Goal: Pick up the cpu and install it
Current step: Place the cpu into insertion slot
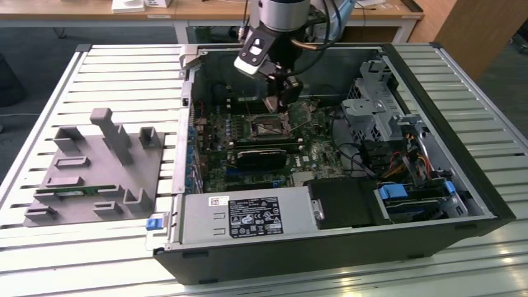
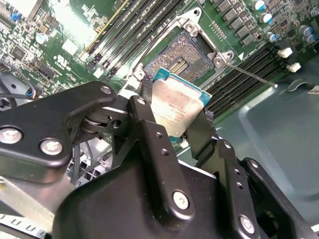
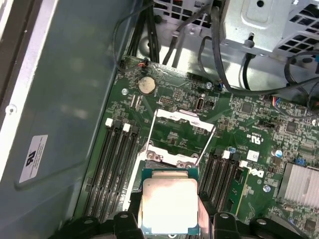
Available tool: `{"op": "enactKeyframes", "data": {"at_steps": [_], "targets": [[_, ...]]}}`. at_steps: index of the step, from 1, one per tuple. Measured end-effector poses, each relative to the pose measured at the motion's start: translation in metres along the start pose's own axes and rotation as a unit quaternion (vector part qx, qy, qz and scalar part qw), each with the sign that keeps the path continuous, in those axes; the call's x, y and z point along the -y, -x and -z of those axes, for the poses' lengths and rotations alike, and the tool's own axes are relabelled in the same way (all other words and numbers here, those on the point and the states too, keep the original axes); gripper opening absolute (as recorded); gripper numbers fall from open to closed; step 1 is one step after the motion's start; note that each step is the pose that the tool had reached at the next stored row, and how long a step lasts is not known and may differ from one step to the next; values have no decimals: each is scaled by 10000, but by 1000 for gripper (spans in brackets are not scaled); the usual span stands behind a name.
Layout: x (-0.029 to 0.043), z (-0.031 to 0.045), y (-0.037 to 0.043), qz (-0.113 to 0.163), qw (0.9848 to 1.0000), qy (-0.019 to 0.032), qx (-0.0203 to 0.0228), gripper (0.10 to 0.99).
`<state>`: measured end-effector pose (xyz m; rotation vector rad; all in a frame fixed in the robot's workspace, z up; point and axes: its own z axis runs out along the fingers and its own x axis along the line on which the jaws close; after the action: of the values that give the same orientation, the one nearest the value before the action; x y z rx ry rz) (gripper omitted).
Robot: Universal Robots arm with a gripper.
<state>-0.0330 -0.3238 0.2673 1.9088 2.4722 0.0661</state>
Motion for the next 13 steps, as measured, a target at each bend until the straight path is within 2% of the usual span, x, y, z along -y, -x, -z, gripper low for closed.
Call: {"op": "enactKeyframes", "data": {"at_steps": [7,10,13], "targets": [[0,-7,-2,-483,9988,5,25,529],[6,-7,-8,-533,9986,11,29,529],[58,-12,-25,-538,9985,19,31,529]]}}
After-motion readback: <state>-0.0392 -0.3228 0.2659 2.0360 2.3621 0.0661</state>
